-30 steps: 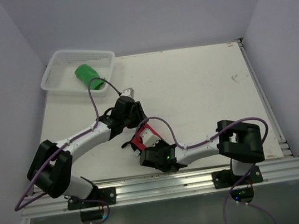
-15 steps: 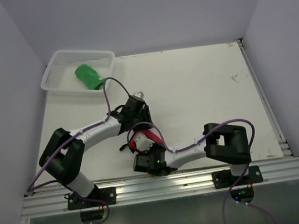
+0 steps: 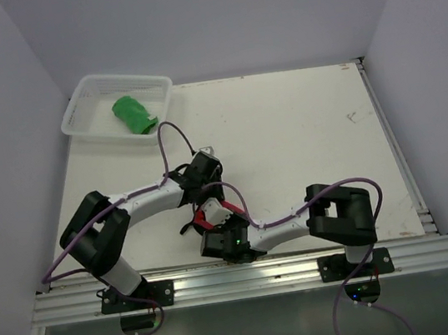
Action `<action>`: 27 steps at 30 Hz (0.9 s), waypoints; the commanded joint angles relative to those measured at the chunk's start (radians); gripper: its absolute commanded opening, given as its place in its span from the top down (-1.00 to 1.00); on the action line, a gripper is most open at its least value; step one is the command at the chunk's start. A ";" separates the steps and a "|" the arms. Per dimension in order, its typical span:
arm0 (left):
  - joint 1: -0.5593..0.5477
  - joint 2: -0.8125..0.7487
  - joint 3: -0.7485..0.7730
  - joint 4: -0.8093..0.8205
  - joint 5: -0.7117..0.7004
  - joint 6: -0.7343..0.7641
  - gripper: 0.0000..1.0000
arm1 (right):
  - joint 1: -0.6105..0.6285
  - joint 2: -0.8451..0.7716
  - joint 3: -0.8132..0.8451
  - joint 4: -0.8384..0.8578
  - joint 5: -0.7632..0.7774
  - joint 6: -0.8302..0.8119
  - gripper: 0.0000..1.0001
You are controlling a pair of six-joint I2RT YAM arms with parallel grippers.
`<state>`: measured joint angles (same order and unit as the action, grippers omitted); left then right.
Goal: Roll the towels
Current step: Roll the towel
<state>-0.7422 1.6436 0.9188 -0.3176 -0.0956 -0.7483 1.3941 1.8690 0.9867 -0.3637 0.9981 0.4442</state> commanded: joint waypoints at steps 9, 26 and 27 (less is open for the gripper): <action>-0.005 0.044 -0.077 -0.015 -0.085 -0.010 0.65 | 0.002 -0.165 -0.097 0.105 -0.111 0.106 1.00; -0.003 -0.065 -0.169 0.176 -0.133 0.001 1.00 | -0.102 -0.530 -0.239 0.167 -0.357 0.186 0.13; -0.003 -0.099 -0.179 0.199 -0.138 0.000 1.00 | -0.121 -0.572 -0.256 0.205 -0.450 0.192 0.07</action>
<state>-0.7486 1.5898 0.7959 -0.1570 -0.1547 -0.7658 1.3125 1.3819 0.7700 -0.2405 0.6945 0.5915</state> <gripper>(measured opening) 0.011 0.443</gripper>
